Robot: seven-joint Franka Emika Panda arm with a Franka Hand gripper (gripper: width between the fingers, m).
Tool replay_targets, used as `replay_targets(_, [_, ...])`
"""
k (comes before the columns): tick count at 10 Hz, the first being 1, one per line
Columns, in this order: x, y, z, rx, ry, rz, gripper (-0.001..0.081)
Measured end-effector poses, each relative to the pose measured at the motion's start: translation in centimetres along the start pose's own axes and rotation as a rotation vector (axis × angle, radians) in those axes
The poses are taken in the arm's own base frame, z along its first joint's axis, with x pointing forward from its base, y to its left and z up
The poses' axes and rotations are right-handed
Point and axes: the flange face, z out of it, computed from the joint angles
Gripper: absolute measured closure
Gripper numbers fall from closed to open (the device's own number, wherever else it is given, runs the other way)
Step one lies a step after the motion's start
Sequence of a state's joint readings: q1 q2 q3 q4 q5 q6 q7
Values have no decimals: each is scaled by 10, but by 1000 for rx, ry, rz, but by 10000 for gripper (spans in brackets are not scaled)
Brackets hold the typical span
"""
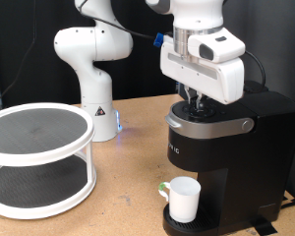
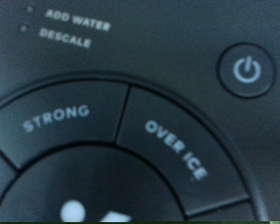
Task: Make a cup of coffee with the keurig machine
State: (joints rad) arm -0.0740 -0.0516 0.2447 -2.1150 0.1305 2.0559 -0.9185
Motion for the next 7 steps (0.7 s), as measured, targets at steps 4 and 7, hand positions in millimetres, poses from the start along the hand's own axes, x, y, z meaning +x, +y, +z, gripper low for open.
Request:
replay_targets(4, [-2,-1,8,-2,0,-21,804])
replay_targets(7, [-3,-1,8,1,8,-37,802])
